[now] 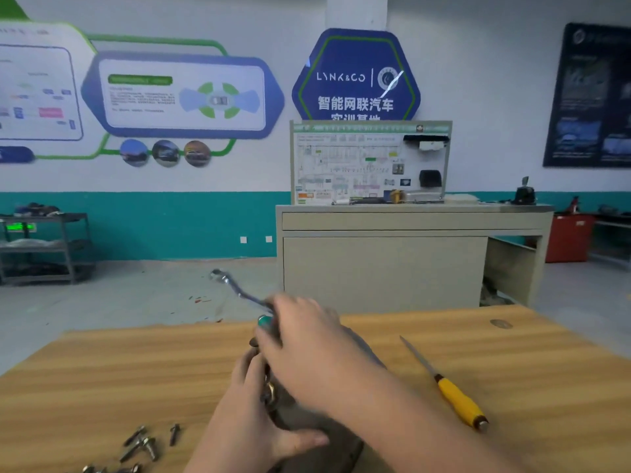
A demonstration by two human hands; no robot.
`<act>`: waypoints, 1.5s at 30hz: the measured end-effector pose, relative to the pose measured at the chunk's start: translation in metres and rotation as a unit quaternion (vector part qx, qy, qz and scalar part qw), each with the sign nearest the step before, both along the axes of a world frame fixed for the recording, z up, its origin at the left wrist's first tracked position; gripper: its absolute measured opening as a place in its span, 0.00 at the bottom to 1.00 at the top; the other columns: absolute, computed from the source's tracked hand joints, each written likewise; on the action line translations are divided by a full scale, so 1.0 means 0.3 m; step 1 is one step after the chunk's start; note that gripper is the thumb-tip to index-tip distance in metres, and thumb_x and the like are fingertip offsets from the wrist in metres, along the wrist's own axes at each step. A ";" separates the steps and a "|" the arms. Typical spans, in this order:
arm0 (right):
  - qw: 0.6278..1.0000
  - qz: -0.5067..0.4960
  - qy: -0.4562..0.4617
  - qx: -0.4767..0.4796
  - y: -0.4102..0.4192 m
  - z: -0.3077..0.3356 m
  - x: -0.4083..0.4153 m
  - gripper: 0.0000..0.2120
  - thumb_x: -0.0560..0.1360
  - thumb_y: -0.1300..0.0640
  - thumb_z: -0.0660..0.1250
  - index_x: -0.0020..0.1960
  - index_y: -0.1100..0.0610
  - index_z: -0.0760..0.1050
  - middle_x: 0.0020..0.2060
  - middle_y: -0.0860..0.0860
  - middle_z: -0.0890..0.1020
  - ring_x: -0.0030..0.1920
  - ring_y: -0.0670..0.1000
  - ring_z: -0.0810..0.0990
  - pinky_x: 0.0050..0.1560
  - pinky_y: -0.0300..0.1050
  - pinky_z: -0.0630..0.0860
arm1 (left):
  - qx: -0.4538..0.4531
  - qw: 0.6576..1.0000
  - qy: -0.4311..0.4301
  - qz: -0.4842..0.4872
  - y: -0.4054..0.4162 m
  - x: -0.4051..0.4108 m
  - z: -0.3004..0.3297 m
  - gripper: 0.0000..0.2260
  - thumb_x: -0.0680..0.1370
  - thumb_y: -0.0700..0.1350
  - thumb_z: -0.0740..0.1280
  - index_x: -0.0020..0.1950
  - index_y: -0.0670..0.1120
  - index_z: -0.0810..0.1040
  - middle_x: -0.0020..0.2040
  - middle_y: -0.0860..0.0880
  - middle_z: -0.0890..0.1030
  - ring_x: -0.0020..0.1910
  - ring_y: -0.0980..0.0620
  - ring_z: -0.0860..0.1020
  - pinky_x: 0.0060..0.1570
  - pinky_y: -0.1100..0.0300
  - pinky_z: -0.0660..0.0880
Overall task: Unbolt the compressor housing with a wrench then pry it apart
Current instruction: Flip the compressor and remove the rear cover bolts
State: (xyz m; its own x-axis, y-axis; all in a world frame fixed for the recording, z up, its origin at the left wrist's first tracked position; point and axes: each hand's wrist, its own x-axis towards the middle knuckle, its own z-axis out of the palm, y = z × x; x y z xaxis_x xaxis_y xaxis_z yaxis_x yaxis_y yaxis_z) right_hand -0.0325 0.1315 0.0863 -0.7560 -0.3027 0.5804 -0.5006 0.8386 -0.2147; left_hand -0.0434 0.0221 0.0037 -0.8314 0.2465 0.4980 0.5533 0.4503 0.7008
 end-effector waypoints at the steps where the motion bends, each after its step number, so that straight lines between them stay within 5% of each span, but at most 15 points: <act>1: 0.998 0.045 0.049 0.016 -0.012 -0.031 0.076 0.11 0.77 0.47 0.61 0.57 0.49 0.72 0.53 0.47 0.78 0.57 0.49 0.70 0.58 0.50 0.63 | 0.031 0.999 -0.004 -0.010 0.006 -0.008 -0.004 0.50 0.53 0.62 0.79 0.68 0.47 0.61 0.59 0.55 0.69 0.68 0.44 0.67 0.60 0.72 0.65; 3: 0.987 0.073 0.139 0.045 0.041 -0.101 0.175 0.08 0.71 0.45 0.71 0.47 0.46 0.76 0.46 0.41 0.81 0.53 0.42 0.72 0.52 0.43 0.64 | 0.008 1.000 -0.004 -0.008 0.006 -0.017 -0.003 0.53 0.47 0.66 0.73 0.68 0.49 0.59 0.63 0.53 0.66 0.70 0.43 0.65 0.61 0.63 0.67; 5: 0.966 0.104 0.210 -0.112 0.153 -0.184 0.210 0.06 0.73 0.46 0.69 0.40 0.44 0.73 0.41 0.37 0.83 0.49 0.38 0.76 0.49 0.40 0.70 | -0.012 1.000 0.000 0.009 -0.025 -0.019 -0.014 0.54 0.42 0.69 0.70 0.65 0.58 0.56 0.62 0.66 0.58 0.67 0.60 0.65 0.56 0.74 0.62; 8: 0.869 0.085 0.114 -0.473 0.308 -0.244 0.196 0.16 0.73 0.67 0.65 0.34 0.49 0.78 0.42 0.40 0.85 0.47 0.41 0.82 0.51 0.36 0.75 | -0.004 1.000 -0.016 0.006 -0.063 -0.025 -0.012 0.57 0.37 0.77 0.68 0.64 0.60 0.59 0.63 0.65 0.59 0.64 0.63 0.64 0.60 0.70 0.62; 11: 0.742 -0.004 -0.045 -0.669 0.413 -0.242 0.087 0.06 0.73 0.52 0.67 0.39 0.52 0.79 0.46 0.54 0.85 0.51 0.54 0.82 0.50 0.50 0.74 | -0.007 0.999 -0.030 -0.013 -0.075 -0.017 -0.008 0.56 0.39 0.78 0.68 0.63 0.61 0.59 0.66 0.62 0.60 0.64 0.65 0.64 0.60 0.71 0.62; 15: 0.798 -0.113 -0.249 -0.537 0.351 -0.087 -0.098 0.16 0.75 0.45 0.66 0.46 0.59 0.77 0.45 0.56 0.85 0.46 0.54 0.82 0.48 0.49 0.73 | -0.011 1.000 -0.027 0.010 -0.082 -0.013 -0.006 0.54 0.39 0.80 0.66 0.62 0.63 0.58 0.66 0.62 0.61 0.65 0.65 0.64 0.60 0.74 0.60; 19: 0.939 -0.083 -0.212 -0.256 0.141 0.057 -0.103 0.09 0.73 0.50 0.64 0.40 0.56 0.73 0.34 0.54 0.77 0.33 0.52 0.74 0.33 0.43 0.68 | -0.028 0.999 -0.044 -0.002 -0.081 -0.002 0.012 0.59 0.39 0.81 0.64 0.66 0.59 0.56 0.67 0.58 0.60 0.68 0.62 0.61 0.65 0.69 0.59; 22: 0.991 -0.001 -0.083 -0.104 0.023 -0.002 0.027 0.08 0.70 0.46 0.66 0.40 0.49 0.71 0.40 0.45 0.78 0.47 0.49 0.75 0.48 0.47 0.71 | -0.033 0.997 -0.044 -0.057 -0.075 0.007 0.004 0.59 0.40 0.76 0.71 0.66 0.54 0.63 0.65 0.55 0.66 0.67 0.56 0.67 0.64 0.68 0.63; 25: 0.984 0.062 0.135 -0.096 0.068 -0.106 0.141 0.12 0.65 0.46 0.69 0.35 0.46 0.65 0.49 0.39 0.80 0.59 0.43 0.72 0.59 0.45 0.63 | -0.004 0.999 -0.023 -0.040 -0.061 0.005 -0.014 0.39 0.52 0.63 0.70 0.61 0.55 0.68 0.60 0.54 0.72 0.65 0.51 0.72 0.57 0.75 0.67; 27: 0.960 0.083 0.179 -0.199 0.182 -0.178 0.174 0.13 0.65 0.43 0.72 0.38 0.46 0.69 0.54 0.40 0.81 0.61 0.45 0.75 0.60 0.41 0.66 | -0.003 1.000 0.000 -0.021 -0.064 -0.007 -0.016 0.50 0.47 0.68 0.73 0.65 0.56 0.63 0.64 0.57 0.66 0.65 0.63 0.67 0.60 0.76 0.62; 31: 0.815 0.020 -0.041 -0.578 0.340 -0.242 0.136 0.26 0.59 0.31 0.72 0.44 0.51 0.78 0.48 0.46 0.85 0.55 0.48 0.80 0.49 0.50 0.73 | -0.020 0.999 -0.007 -0.033 -0.084 0.004 -0.011 0.51 0.46 0.74 0.73 0.65 0.64 0.57 0.66 0.65 0.60 0.66 0.76 0.57 0.60 0.82 0.55; 33: 0.768 -0.057 -0.175 -0.613 0.358 -0.214 0.042 0.19 0.65 0.37 0.71 0.43 0.53 0.79 0.42 0.48 0.85 0.50 0.51 0.82 0.45 0.50 0.71 | -0.022 0.999 -0.003 -0.036 -0.082 -0.001 -0.016 0.49 0.47 0.74 0.74 0.63 0.66 0.58 0.66 0.66 0.60 0.66 0.77 0.58 0.60 0.81 0.55; 39: 0.934 -0.130 -0.177 -0.281 0.150 0.037 -0.088 0.13 0.73 0.57 0.64 0.32 0.54 0.66 0.27 0.50 0.70 0.28 0.51 0.69 0.27 0.42 0.61 | -0.029 0.999 -0.008 -0.017 -0.071 0.006 -0.015 0.47 0.47 0.73 0.74 0.62 0.70 0.56 0.64 0.69 0.59 0.64 0.75 0.61 0.64 0.69 0.62; 42: 0.988 -0.080 -0.086 -0.105 0.011 0.015 0.021 0.15 0.73 0.49 0.66 0.32 0.50 0.65 0.34 0.45 0.75 0.43 0.51 0.72 0.44 0.46 0.67 | -0.046 0.999 0.006 -0.020 -0.064 0.002 -0.008 0.44 0.51 0.72 0.74 0.62 0.68 0.60 0.62 0.69 0.61 0.63 0.74 0.61 0.62 0.71 0.63; 45: 0.986 -0.015 0.132 -0.098 0.052 -0.067 0.159 0.17 0.69 0.47 0.69 0.30 0.45 0.62 0.48 0.38 0.79 0.62 0.45 0.69 0.60 0.47 0.61 | -0.102 0.994 0.038 -0.022 -0.059 -0.011 -0.010 0.38 0.55 0.71 0.72 0.62 0.65 0.63 0.59 0.73 0.60 0.63 0.73 0.59 0.65 0.70 0.62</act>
State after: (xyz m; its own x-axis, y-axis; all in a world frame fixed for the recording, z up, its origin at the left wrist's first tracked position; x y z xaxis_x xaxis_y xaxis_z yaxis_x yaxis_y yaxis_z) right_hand 0.0152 0.1472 0.0663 -0.5771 -0.1449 0.8037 -0.5366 0.8092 -0.2394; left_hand -0.0467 0.0045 0.0007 -0.7801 0.3836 0.4943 0.6227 0.5533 0.5533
